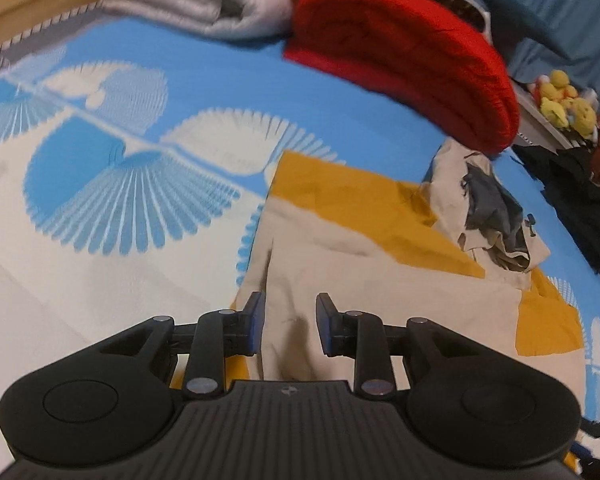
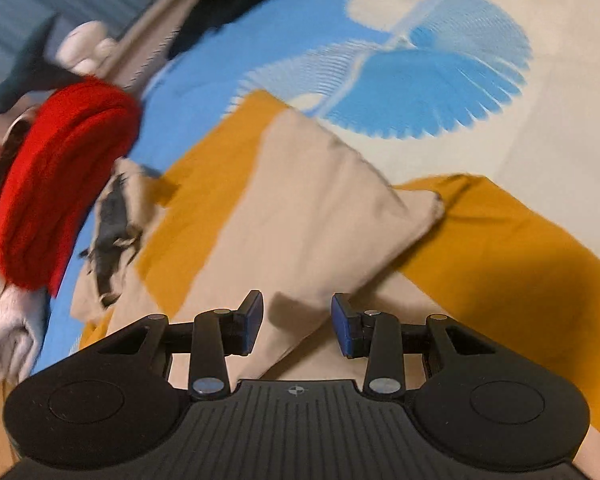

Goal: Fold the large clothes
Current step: 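Fold the held sleeve across the jacket body and open the right gripper, then close the left gripper on the jacket's side edge, then open the left gripper and lift both grippers above the jacket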

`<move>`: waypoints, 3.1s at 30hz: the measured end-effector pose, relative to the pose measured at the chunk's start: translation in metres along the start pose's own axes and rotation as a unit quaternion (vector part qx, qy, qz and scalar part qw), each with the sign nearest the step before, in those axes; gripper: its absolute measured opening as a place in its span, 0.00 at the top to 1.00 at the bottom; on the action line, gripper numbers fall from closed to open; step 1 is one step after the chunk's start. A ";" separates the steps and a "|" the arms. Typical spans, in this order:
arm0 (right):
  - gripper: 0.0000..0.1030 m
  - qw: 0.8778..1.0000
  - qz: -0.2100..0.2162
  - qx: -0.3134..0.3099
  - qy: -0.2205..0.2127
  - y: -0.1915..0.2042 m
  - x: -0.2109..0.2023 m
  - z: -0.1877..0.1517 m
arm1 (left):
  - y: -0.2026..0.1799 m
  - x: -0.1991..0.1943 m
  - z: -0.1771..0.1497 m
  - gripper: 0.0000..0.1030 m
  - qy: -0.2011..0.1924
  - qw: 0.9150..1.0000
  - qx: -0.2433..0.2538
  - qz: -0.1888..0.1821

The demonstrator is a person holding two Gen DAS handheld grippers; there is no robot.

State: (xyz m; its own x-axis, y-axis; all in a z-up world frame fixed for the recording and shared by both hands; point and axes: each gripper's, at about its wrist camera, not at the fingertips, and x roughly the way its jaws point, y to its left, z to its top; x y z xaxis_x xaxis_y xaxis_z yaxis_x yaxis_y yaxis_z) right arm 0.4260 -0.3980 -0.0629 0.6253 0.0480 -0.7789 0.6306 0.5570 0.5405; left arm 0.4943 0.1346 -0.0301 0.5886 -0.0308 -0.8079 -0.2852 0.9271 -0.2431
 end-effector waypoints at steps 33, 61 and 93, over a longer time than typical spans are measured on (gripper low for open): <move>0.65 0.994 0.021 -0.075 -0.074 0.024 -0.014 0.004 | -0.009 0.023 -0.012 0.84 0.052 0.998 -0.018 -0.033; 0.61 0.977 -0.070 -0.187 -0.080 0.046 -0.022 0.012 | -0.043 -0.014 -0.011 0.66 -0.003 0.998 0.064 -0.005; 0.62 0.928 0.013 -0.323 -0.184 0.051 -0.147 0.019 | -0.228 -0.104 -0.003 0.72 -0.071 0.975 0.190 -0.089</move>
State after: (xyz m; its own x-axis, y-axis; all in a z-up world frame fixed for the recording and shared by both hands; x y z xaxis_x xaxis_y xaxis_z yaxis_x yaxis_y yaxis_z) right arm 0.3752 -0.3919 0.0850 0.8267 -0.1519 -0.5417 0.2798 0.9463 0.1616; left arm 0.4960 -0.0747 0.1079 0.7099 -0.1762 -0.6819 0.1156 0.9842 -0.1340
